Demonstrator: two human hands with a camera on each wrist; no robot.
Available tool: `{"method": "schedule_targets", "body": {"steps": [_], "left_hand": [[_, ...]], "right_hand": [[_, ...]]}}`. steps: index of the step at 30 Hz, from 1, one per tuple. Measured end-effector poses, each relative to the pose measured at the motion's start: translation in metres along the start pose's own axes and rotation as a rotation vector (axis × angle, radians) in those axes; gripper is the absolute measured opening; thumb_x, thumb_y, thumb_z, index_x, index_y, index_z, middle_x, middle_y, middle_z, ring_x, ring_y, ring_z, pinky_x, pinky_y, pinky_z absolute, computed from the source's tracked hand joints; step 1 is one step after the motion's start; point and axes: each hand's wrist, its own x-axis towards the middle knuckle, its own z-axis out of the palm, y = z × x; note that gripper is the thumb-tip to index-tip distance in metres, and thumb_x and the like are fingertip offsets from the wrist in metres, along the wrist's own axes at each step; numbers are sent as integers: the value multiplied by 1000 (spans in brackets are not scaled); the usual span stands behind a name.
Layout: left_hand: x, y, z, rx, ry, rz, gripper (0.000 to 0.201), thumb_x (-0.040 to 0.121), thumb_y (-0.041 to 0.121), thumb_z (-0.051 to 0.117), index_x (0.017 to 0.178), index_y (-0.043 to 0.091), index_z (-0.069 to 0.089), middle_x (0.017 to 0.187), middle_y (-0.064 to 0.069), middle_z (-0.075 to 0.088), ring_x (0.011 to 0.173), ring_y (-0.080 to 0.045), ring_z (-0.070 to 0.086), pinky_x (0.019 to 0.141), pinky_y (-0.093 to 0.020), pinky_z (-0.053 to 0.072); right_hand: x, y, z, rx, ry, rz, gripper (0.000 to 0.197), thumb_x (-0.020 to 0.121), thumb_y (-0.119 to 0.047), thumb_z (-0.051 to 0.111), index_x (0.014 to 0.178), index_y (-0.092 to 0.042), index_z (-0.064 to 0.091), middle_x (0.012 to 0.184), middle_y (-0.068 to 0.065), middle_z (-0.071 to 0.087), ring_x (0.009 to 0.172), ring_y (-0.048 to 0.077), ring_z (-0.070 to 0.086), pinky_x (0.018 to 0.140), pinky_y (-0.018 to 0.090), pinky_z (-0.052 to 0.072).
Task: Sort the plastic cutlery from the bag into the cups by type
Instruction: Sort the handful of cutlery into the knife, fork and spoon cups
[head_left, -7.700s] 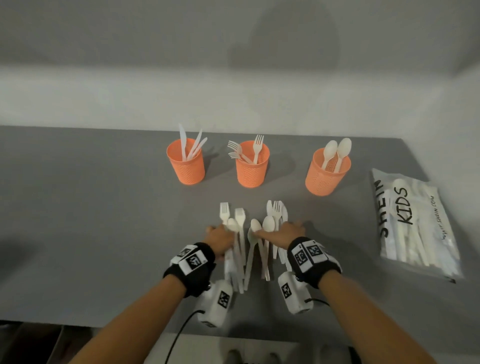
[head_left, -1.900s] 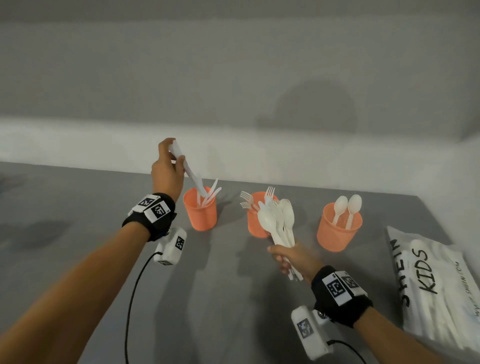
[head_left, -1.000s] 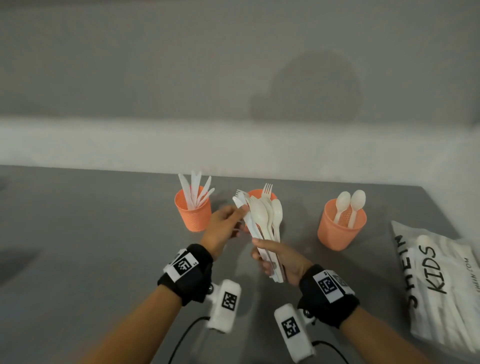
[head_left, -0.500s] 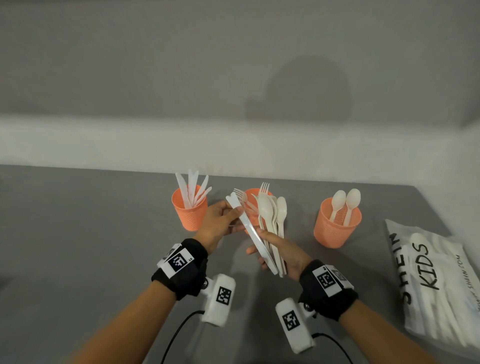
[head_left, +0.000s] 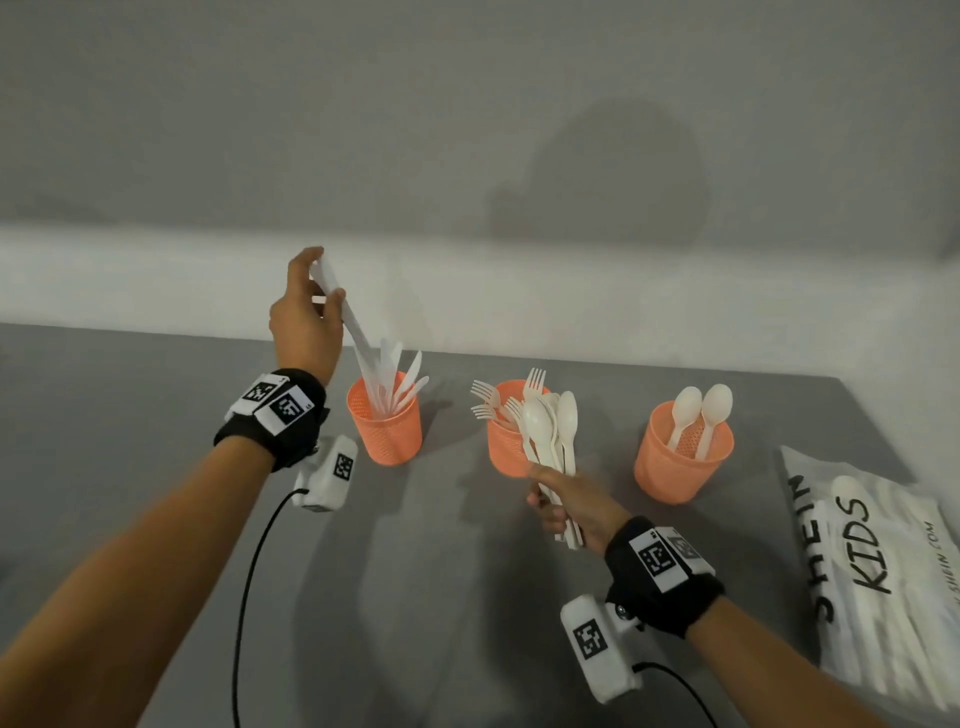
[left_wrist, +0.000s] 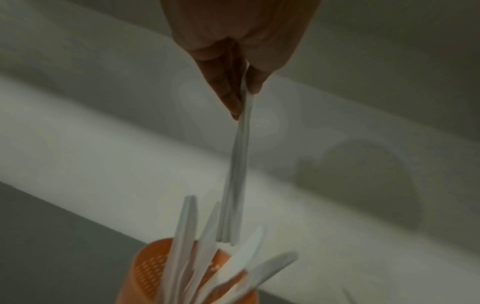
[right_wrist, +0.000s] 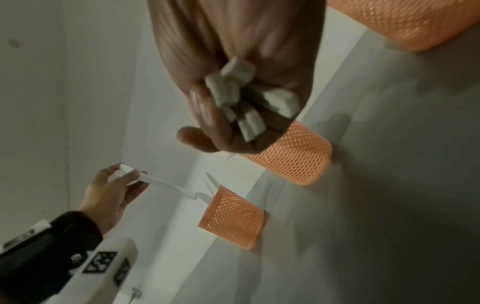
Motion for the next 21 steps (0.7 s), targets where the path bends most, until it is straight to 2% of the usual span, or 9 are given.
{"method": "schedule_targets", "body": {"steps": [2, 6, 8, 11, 14, 16, 17, 19, 21], "left_hand": [[-3, -11, 7, 62, -49, 30, 39, 92, 10, 51, 130, 16, 42, 104, -19, 66, 80, -32, 67, 78, -41, 55], [-21, -31, 25, 152, -127, 24, 38, 92, 8, 49, 130, 11, 42, 102, -22, 65, 82, -35, 64, 72, -35, 48], [-31, -42, 33, 198, -181, -12, 41, 92, 9, 49, 132, 12, 41, 98, -22, 64, 83, -36, 63, 73, -36, 47], [-43, -57, 43, 283, -295, -53, 42, 92, 7, 48, 134, 12, 44, 90, -23, 64, 83, -38, 62, 73, -41, 48], [-49, -64, 45, 341, -326, -70, 46, 91, 4, 48, 137, 8, 44, 114, -27, 59, 105, -41, 54, 88, -44, 44], [-51, -58, 45, 348, -254, -61, 51, 90, 8, 51, 140, 6, 39, 130, -25, 47, 119, -39, 42, 99, -43, 37], [-54, -52, 45, 309, -200, -50, 51, 91, 10, 52, 139, 5, 39, 131, -25, 45, 120, -38, 42, 100, -42, 37], [-64, -30, 46, 142, -113, -26, 42, 91, 11, 52, 131, 2, 48, 121, -23, 52, 107, -33, 53, 91, -38, 43], [-83, -4, 49, -35, -152, -48, 28, 92, 10, 51, 118, 1, 60, 105, -17, 62, 87, -23, 58, 78, -25, 45]], "right_hand": [[-1, 0, 0, -25, 0, -9, 8, 95, -21, 50, 97, -14, 50, 53, -3, 59, 33, 3, 33, 35, 15, 31], [-3, 1, -4, -16, 4, 0, 12, 93, -27, 54, 92, -15, 56, 61, -2, 61, 40, 6, 44, 41, 18, 40], [-4, 0, -6, 2, -9, -1, 15, 91, -28, 55, 86, -14, 58, 59, -1, 60, 46, 9, 49, 46, 21, 44], [-7, -3, -9, -6, -3, -14, 14, 91, -28, 55, 86, -15, 57, 56, -2, 60, 42, 7, 48, 43, 19, 43], [-7, -2, -13, -8, 9, -25, 13, 91, -29, 56, 89, -16, 56, 55, -4, 58, 39, 5, 42, 40, 16, 37], [-6, -1, -14, -1, 12, -22, 13, 90, -31, 56, 90, -17, 56, 55, -4, 57, 39, 5, 41, 39, 15, 36], [-6, 0, -14, 2, 9, -21, 13, 90, -31, 56, 90, -18, 55, 56, -3, 57, 39, 5, 40, 39, 15, 35], [-4, 1, -11, 19, -10, -25, 13, 91, -30, 54, 88, -17, 55, 55, -3, 57, 39, 5, 40, 38, 15, 34], [-3, 2, -6, 36, -43, -35, 12, 92, -29, 53, 89, -17, 55, 55, -3, 58, 39, 6, 40, 38, 16, 34]]}}
